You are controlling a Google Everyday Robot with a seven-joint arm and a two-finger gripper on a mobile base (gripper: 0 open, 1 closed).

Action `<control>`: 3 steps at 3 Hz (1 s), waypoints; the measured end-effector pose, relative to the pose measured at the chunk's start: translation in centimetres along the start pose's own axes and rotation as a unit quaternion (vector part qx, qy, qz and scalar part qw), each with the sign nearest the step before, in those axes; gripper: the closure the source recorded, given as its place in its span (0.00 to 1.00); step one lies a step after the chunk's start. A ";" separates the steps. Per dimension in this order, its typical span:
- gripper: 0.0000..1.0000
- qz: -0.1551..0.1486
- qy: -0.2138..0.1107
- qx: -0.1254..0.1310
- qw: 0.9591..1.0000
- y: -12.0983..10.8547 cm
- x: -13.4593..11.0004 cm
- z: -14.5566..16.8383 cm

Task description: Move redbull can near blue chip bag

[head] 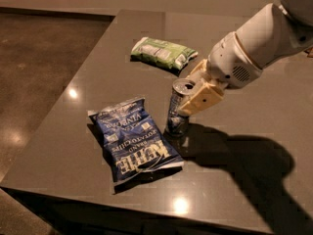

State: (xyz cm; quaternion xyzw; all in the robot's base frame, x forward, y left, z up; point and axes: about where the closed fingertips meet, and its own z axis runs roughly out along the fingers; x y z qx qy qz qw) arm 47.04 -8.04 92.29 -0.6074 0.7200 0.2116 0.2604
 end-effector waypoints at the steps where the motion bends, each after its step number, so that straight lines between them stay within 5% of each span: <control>1: 0.05 -0.001 0.000 0.000 1.000 0.1 -0.2 0.0; 3: 0.00 -0.003 0.000 0.000 1.000 0.1 -0.3 0.1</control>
Offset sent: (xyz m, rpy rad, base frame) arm -0.0005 0.0013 0.0006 -0.0007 -0.0013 0.0020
